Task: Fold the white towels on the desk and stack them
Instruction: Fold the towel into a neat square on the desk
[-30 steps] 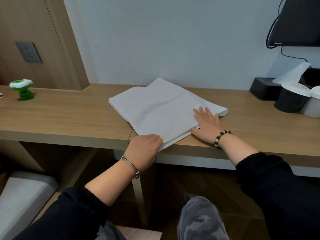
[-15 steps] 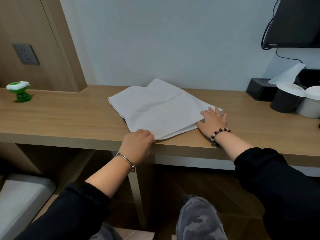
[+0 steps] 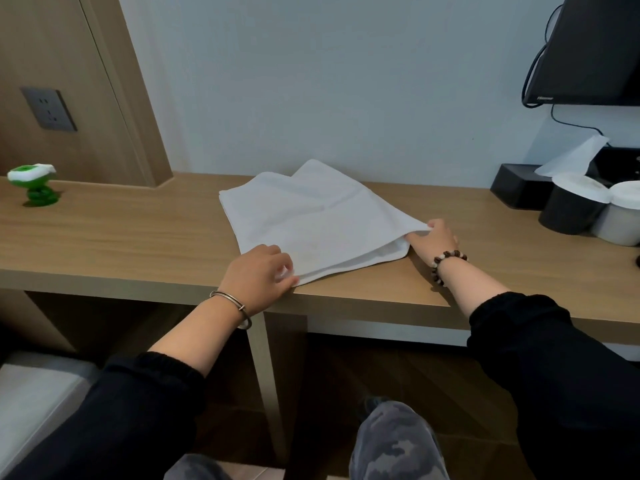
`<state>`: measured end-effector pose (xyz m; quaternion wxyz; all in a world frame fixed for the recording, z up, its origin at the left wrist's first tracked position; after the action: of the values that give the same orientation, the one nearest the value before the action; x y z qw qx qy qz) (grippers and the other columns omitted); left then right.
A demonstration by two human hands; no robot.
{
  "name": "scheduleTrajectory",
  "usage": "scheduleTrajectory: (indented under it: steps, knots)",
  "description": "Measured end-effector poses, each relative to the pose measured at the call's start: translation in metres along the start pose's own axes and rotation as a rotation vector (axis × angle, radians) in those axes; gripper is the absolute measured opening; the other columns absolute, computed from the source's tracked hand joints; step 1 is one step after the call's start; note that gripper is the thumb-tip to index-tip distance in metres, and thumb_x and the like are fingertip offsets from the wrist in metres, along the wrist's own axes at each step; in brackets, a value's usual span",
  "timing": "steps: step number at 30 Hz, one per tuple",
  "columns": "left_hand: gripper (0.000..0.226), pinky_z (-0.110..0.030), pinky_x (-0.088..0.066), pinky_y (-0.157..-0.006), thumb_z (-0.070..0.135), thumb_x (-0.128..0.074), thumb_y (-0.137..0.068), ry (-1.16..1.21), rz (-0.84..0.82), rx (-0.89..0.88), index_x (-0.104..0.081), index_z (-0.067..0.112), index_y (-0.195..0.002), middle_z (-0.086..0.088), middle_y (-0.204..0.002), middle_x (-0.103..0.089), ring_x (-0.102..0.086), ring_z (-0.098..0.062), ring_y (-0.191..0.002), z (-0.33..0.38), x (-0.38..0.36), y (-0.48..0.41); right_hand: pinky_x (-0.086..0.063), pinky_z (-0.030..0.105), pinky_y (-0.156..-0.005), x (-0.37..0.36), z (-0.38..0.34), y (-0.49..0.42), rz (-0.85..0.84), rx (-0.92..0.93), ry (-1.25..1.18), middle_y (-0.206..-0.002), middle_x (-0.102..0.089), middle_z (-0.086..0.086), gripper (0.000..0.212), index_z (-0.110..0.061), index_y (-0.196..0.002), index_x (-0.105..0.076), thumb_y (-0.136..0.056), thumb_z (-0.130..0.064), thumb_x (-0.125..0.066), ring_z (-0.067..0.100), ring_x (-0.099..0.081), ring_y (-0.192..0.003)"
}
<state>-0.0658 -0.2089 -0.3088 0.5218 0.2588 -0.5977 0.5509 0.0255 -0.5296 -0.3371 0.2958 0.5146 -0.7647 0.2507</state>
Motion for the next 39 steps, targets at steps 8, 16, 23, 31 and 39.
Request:
scheduleTrajectory:
  steps: [8, 16, 23, 31, 39]
  knots:
    - [0.013, -0.027, -0.038, -0.061, 0.026, -0.058, -0.089, 0.051, 0.144, 0.071, -0.068, 0.019, -0.086, 0.005, -0.087, -0.062, -0.051, -0.015, -0.083, -0.003, 0.005, 0.01, -0.04, 0.035, -0.082, -0.006, 0.0, -0.016, -0.118, -0.052, -0.021, -0.103, -0.053, 0.012, 0.032, -0.018, -0.1, -0.05, -0.074, -0.03, -0.065, 0.025, -0.045, -0.103]
    - [0.011, -0.026, -0.03, -0.064, 0.011, -0.063, -0.086, 0.171, 0.264, 0.09, -0.064, 0.008, -0.075, -0.004, -0.077, -0.058, -0.041, -0.015, -0.074, -0.005, 0.004, 0.015, -0.042, 0.037, -0.077, 0.031, 0.011, -0.02, 0.131, -0.022, 0.193, -0.084, -0.061, 0.012, 0.015, -0.011, -0.08, -0.06, -0.087, -0.007, -0.048, 0.033, -0.056, -0.09]
    - [0.011, -0.025, -0.031, -0.067, 0.015, -0.061, -0.088, 0.177, 0.255, 0.094, -0.066, 0.009, -0.081, -0.002, -0.083, -0.059, -0.042, -0.013, -0.078, -0.006, 0.004, 0.016, -0.036, 0.04, -0.096, 0.026, -0.033, -0.003, 0.243, 0.326, 0.521, -0.121, -0.052, 0.009, 0.039, -0.017, -0.124, -0.052, -0.087, -0.004, -0.054, 0.028, -0.045, -0.114]
    - [0.013, -0.036, -0.048, -0.049, 0.001, -0.08, -0.069, 0.142, 0.244, -0.14, -0.068, 0.006, -0.069, -0.006, -0.07, -0.061, -0.058, -0.03, -0.067, 0.017, 0.026, 0.025, -0.045, 0.035, -0.09, 0.003, -0.025, 0.005, 0.033, 0.344, 0.708, -0.126, -0.058, 0.012, 0.041, -0.017, -0.128, -0.056, -0.096, -0.002, -0.034, 0.029, -0.056, -0.111]
    - [0.019, -0.029, -0.04, -0.039, 0.001, -0.084, -0.064, 0.025, 0.269, -0.373, -0.065, 0.005, -0.062, -0.008, -0.062, -0.056, -0.053, -0.026, -0.054, 0.045, 0.032, 0.038, -0.043, 0.027, -0.062, 0.004, -0.034, 0.013, 0.085, 0.318, 0.812, -0.096, -0.064, 0.007, 0.033, -0.012, -0.104, -0.066, -0.095, -0.001, -0.037, 0.022, -0.058, -0.08]
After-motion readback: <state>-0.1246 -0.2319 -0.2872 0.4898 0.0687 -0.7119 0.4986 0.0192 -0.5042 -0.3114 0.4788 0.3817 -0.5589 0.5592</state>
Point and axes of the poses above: each hand's wrist, its own y-axis away from the middle knuckle, its own x-axis out of the back of the hand, z = x × y, the point moved 10 cm from there along -y, towards the middle knuckle
